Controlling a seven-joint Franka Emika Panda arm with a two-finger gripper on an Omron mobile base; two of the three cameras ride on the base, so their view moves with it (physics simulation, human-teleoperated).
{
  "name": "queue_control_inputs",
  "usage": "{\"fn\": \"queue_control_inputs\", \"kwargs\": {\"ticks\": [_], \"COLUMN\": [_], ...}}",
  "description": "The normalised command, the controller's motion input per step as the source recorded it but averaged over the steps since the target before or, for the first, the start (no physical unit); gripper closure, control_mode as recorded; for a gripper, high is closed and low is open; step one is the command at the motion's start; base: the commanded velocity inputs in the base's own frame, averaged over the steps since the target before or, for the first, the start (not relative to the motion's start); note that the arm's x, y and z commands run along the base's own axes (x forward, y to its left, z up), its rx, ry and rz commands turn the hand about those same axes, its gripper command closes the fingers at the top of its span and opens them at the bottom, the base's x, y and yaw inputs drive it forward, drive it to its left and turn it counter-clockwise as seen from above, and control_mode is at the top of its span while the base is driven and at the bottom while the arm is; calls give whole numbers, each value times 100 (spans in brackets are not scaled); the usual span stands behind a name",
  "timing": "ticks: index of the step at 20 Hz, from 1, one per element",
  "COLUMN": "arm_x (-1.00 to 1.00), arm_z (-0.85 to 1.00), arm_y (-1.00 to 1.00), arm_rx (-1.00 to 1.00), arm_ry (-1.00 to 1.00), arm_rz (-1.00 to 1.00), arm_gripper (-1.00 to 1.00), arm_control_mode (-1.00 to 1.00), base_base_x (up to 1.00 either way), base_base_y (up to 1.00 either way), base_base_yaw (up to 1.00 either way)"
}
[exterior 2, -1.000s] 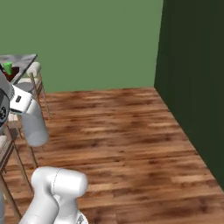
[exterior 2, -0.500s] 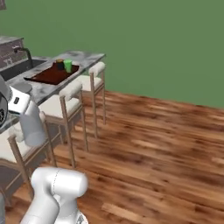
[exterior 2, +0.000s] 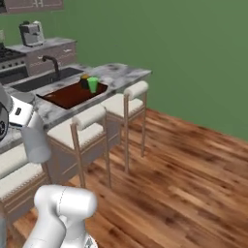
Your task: There is a tray on the dining counter. Grab the cup, mug, and pitcher and place them on the tray. The pitcher may be placed next to the tray if it cannot fit the tray.
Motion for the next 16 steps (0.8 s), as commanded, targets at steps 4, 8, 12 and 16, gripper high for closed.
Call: {"fn": "queue_control_inputs", "kwargs": {"ticks": [4,8,12,16], "arm_x": [0,0,0,0], "arm_z": [0,0,0,0], "arm_y": [0,0,0,0], "arm_rx": [0,0,0,0], "arm_ry": [0,0,0,0], "arm_rz": [0,0,0,0], "arm_gripper": [100,100,100,100], "arm_control_mode": [100,100,100,100], "base_base_x": [85,68,55,58], "base_base_y": [-72,-71,-59,-45], "base_base_yaw": [55,57,59,56]}}
